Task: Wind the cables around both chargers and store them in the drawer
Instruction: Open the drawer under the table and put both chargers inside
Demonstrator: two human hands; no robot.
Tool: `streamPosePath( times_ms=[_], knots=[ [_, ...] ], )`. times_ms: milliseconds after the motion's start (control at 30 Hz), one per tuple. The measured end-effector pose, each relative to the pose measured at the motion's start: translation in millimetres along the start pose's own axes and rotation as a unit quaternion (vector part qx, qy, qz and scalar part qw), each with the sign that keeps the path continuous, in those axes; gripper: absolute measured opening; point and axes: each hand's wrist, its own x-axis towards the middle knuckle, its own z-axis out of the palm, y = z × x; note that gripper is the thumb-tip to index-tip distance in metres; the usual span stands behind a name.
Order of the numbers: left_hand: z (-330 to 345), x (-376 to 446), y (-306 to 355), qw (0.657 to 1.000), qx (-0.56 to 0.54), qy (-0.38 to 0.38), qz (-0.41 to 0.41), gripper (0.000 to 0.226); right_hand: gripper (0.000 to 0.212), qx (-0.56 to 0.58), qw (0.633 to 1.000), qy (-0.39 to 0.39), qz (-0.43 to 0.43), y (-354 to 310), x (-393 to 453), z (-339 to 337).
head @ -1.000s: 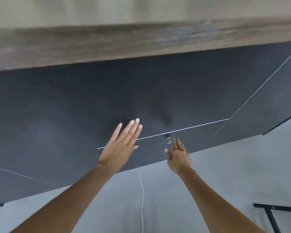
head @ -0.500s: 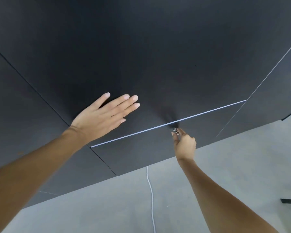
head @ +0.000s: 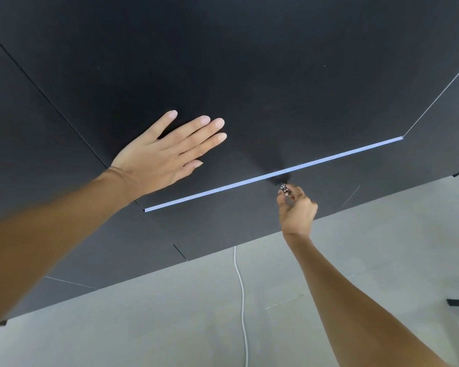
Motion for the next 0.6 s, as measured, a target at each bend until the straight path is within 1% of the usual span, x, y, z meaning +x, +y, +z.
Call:
streamPosePath(
  times_ms=[167, 367, 467, 600],
  knots=[
    [-5.6, 2.5, 1.4, 1.000, -0.004, -0.022, 0.011, 0.057, 0.026, -0.014, 0.999, -0.028, 0.021, -1.0, 0.5, -4.8],
    [-4.3, 1.4, 1.3, 0.999, -0.023, -0.023, 0.016, 0.057, 0.025, -0.031, 0.998, -0.040, 0.028, 0.5, -0.7, -10.7],
    [-5.6, 2.2, 5.3, 0.999, -0.025, -0.028, 0.015, 0.058, 0.025, -0.027, 0.999, -0.037, 0.018, 8.2, -12.1, -21.5],
    [-12.8, 4.3, 6.3, 0.998, -0.048, -0.043, 0.006, 0.058, 0.020, -0.019, 1.000, -0.005, -0.015, 28.1, -42.6, -41.5]
  ],
)
